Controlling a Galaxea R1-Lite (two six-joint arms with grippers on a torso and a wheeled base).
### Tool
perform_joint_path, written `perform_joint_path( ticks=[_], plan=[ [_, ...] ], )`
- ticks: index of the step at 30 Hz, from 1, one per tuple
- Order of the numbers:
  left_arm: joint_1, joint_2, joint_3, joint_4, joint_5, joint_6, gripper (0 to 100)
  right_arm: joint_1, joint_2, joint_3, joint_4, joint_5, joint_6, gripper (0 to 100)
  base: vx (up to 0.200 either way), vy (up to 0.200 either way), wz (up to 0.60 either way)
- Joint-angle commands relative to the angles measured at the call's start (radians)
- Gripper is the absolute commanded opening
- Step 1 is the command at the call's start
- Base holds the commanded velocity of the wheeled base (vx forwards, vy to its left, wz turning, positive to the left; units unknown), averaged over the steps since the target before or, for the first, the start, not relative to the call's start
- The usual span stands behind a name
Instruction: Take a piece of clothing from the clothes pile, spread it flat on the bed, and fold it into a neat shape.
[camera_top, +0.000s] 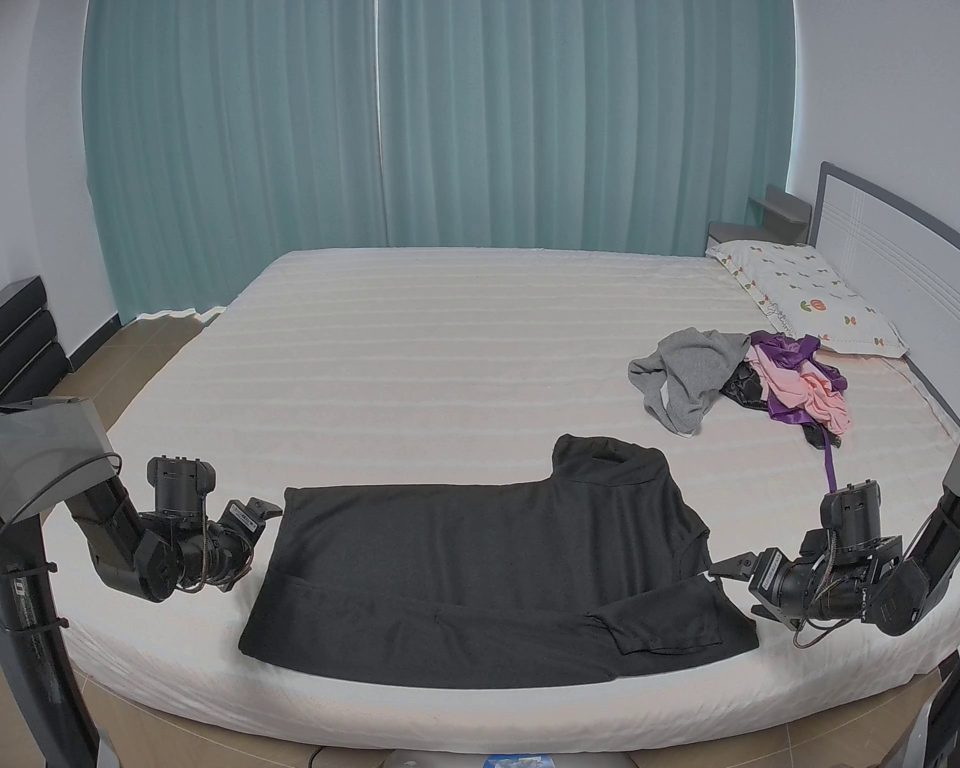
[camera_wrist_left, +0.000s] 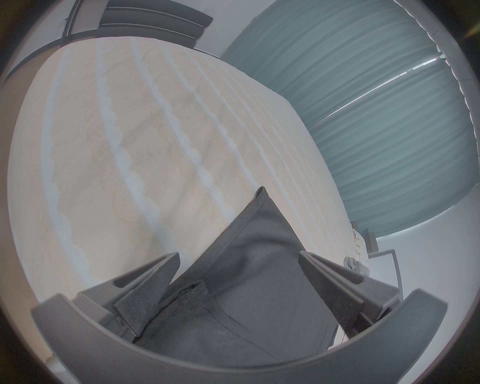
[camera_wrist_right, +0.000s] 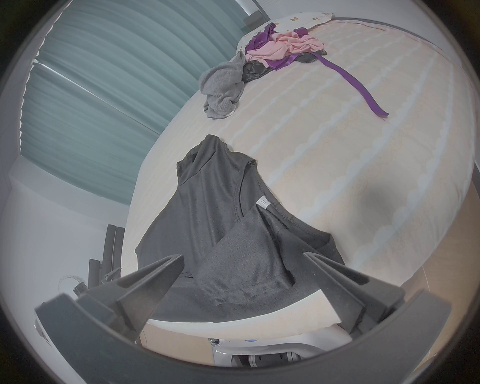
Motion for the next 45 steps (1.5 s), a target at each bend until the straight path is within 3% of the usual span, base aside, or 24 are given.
perform_joint_path(
  ticks=[1,2,3,4,6,7,8,10,14,23,35,36,45],
  plan=[
    [0.015,-0.021,0.007,0.004,-0.037,0.041,100,0.000,0.001,0.003,-0.001,0.001,0.000,100,0.000,0.000,0.00],
    [0.015,-0.021,0.009,0.004,-0.041,0.046,100,0.000,-0.001,0.003,-0.001,0.001,0.000,100,0.000,0.000,0.00],
    [0.022,-0.031,0.035,0.002,-0.100,0.127,100,0.000,-0.006,0.006,-0.001,0.001,0.000,100,0.000,0.000,0.00],
    [0.024,-0.031,0.038,0.002,-0.109,0.144,100,0.000,-0.007,0.006,-0.001,0.001,0.000,100,0.000,0.000,0.00],
    [0.045,-0.024,0.055,0.004,-0.196,0.293,100,0.003,-0.012,0.012,-0.001,0.002,-0.003,100,0.000,0.000,0.00],
    [0.045,-0.024,0.055,0.004,-0.196,0.293,100,0.003,-0.012,0.012,-0.001,0.002,-0.003,100,0.000,0.000,0.00],
    [0.062,-0.015,0.053,0.005,-0.255,0.393,100,0.003,-0.007,0.012,-0.001,0.002,-0.011,100,0.000,0.000,0.00],
    [0.079,0.005,0.044,0.008,-0.313,0.508,100,0.002,-0.001,0.017,-0.001,0.002,-0.017,100,0.000,0.000,0.00],
    [0.076,0.035,0.007,0.050,-0.379,0.620,100,0.002,0.001,0.019,-0.001,0.002,-0.017,100,0.000,0.000,0.00],
    [0.090,0.096,-0.046,0.090,-0.406,0.696,100,0.023,0.001,0.019,-0.001,0.001,-0.017,100,0.000,0.000,0.00],
    [0.091,0.093,-0.031,0.088,-0.406,0.698,100,0.031,0.004,0.023,-0.001,0.002,-0.017,100,0.000,0.000,0.00],
    [0.090,0.094,-0.031,0.088,-0.406,0.698,0,0.031,0.004,0.023,-0.001,0.002,-0.017,100,0.000,0.000,0.00],
    [0.136,0.076,-0.003,0.087,-0.406,0.692,0,0.020,0.019,0.019,-0.001,0.007,-0.016,100,0.000,0.000,0.00]
  ],
)
